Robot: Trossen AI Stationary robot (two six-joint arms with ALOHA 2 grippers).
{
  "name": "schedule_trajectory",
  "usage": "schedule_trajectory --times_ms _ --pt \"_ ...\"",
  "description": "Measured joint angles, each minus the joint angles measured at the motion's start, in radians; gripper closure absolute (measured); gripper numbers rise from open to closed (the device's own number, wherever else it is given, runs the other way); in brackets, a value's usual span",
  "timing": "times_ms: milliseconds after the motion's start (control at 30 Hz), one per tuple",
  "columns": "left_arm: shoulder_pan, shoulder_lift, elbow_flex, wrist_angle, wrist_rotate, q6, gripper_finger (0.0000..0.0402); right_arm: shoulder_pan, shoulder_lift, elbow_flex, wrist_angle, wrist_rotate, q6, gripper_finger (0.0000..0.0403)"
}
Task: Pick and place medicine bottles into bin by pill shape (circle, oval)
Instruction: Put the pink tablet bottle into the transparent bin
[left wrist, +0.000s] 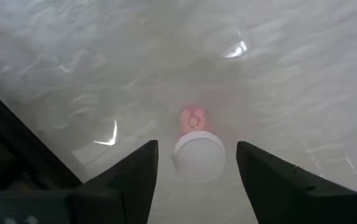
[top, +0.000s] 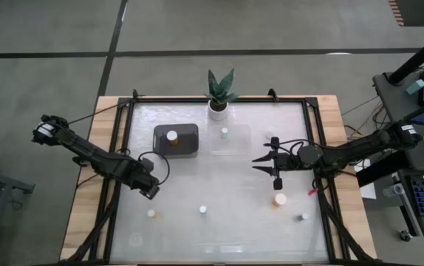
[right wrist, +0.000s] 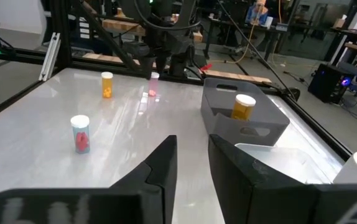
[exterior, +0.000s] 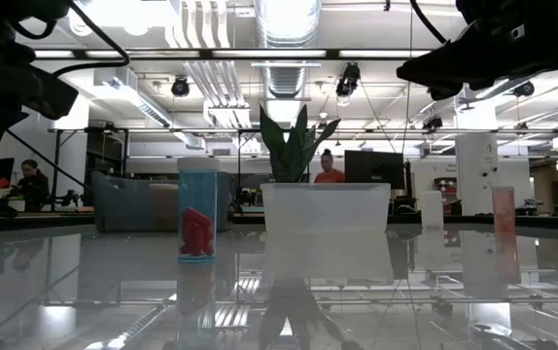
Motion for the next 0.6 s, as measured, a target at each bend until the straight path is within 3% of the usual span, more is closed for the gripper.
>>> schedule_trajectory --times_ms 600 --pt "-0.001 0.016 0.0 0.002 0.0 0.006 0.0274 0.0 0.0 0.0 0.0 0.0 0.016 0.0326"
